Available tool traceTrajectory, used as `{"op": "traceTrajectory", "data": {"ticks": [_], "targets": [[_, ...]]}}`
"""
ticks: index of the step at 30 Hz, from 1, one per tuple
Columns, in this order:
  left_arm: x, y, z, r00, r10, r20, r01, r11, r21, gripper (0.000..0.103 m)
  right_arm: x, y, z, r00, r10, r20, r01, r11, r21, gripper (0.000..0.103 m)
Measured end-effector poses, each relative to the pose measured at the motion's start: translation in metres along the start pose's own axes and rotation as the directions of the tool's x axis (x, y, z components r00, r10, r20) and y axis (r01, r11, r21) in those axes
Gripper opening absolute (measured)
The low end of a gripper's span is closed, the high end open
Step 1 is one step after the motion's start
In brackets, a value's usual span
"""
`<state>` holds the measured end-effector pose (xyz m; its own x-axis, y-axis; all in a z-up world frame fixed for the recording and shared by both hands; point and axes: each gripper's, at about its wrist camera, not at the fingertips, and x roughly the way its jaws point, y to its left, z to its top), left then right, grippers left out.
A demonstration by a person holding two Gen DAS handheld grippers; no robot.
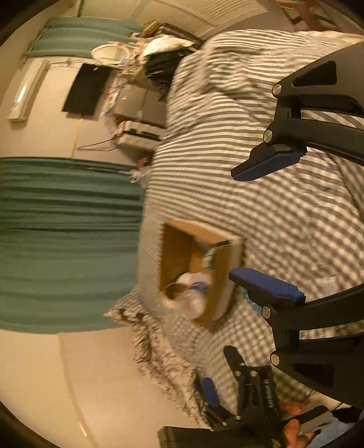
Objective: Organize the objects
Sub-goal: 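Grasp the white tube with the left gripper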
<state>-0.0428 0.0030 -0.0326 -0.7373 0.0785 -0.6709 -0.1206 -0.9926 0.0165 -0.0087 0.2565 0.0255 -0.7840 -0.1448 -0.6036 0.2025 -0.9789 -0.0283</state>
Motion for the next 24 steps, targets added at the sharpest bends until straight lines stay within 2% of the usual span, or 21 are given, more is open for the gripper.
{"op": "traceTrajectory", "data": {"ticks": [3,6,12,15,17,19,21,24], "targets": [[0.022,-0.010,-0.034,0.996,-0.006,-0.084,0.007,1.000,0.008,0.092,0.023,-0.007,-0.028,0.997,-0.008,-0.070,0.011,0.999,0.042,0.064],[0.038,-0.022,-0.062,0.985,-0.034,-0.170,0.042,0.998,0.043,0.087,0.042,-0.012,-0.049,0.992,-0.006,-0.127,0.015,0.998,0.065,0.064],[0.045,-0.062,-0.104,0.952,-0.107,-0.287,0.149,0.980,0.131,0.079,0.061,-0.010,-0.074,0.980,-0.010,-0.198,0.020,0.999,0.049,0.064],[0.046,-0.080,-0.114,0.936,-0.146,-0.321,0.213,0.959,0.184,0.065,0.064,-0.012,-0.079,0.978,-0.006,-0.209,0.018,0.998,0.058,0.064],[0.048,-0.087,-0.118,0.926,-0.169,-0.339,0.250,0.945,0.210,0.039,0.065,-0.013,-0.081,0.976,-0.007,-0.216,0.020,0.998,0.059,0.064],[0.049,-0.087,-0.119,0.915,-0.204,-0.348,0.285,0.937,0.201,0.032,0.067,-0.014,-0.081,0.974,-0.009,-0.225,0.024,0.998,0.062,0.064],[0.048,-0.083,-0.114,0.920,-0.198,-0.337,0.276,0.940,0.201,0.025,0.070,-0.015,-0.083,0.972,-0.011,-0.234,0.027,0.998,0.065,0.064],[0.041,-0.064,-0.093,0.952,-0.147,-0.269,0.201,0.962,0.183,0.023,0.072,-0.016,-0.085,0.971,-0.009,-0.240,0.025,0.997,0.066,0.064]]}}
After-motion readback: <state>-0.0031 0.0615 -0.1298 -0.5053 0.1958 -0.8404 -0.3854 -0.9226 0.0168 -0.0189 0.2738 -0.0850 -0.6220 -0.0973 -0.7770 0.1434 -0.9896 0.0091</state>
